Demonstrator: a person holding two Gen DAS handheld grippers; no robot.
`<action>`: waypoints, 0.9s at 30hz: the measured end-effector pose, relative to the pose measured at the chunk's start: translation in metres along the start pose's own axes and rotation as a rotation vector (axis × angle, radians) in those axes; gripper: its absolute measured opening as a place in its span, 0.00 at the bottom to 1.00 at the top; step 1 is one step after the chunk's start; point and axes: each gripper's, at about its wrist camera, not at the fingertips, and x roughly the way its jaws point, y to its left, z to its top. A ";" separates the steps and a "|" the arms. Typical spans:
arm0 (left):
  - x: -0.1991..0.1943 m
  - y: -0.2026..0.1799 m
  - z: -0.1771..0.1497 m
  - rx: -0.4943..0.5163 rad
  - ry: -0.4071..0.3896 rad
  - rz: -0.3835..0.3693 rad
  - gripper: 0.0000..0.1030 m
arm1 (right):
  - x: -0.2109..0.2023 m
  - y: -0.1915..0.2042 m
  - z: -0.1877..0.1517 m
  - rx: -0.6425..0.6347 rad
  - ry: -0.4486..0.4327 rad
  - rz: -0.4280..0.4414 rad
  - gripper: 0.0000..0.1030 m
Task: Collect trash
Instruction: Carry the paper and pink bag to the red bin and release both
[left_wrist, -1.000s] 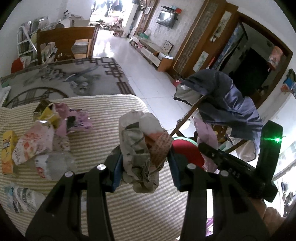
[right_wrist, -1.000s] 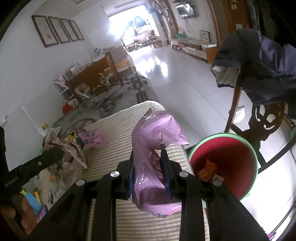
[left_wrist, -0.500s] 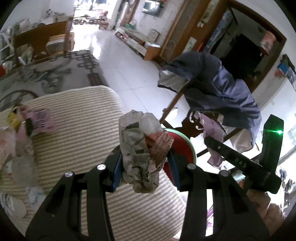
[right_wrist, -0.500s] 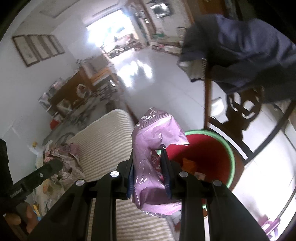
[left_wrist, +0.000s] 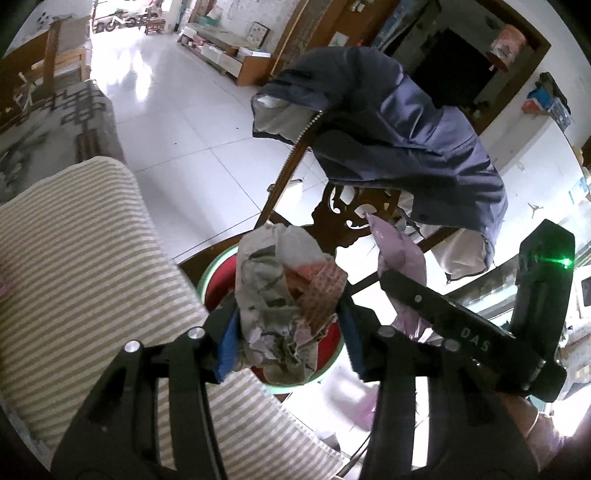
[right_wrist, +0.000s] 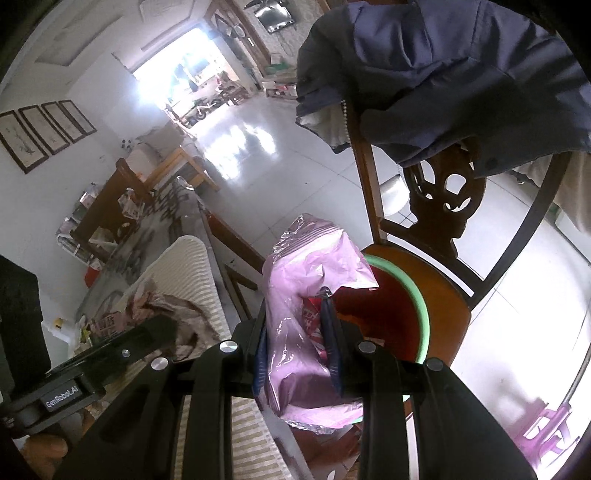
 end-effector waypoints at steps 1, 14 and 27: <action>0.003 0.000 0.001 -0.003 0.006 0.002 0.67 | 0.001 -0.001 0.001 0.003 0.000 -0.001 0.30; -0.032 0.022 -0.011 -0.032 -0.066 0.059 0.73 | -0.003 0.000 -0.001 0.042 -0.041 -0.036 0.51; -0.104 0.071 -0.059 -0.052 -0.146 0.158 0.73 | 0.009 0.068 -0.036 -0.037 0.017 -0.003 0.56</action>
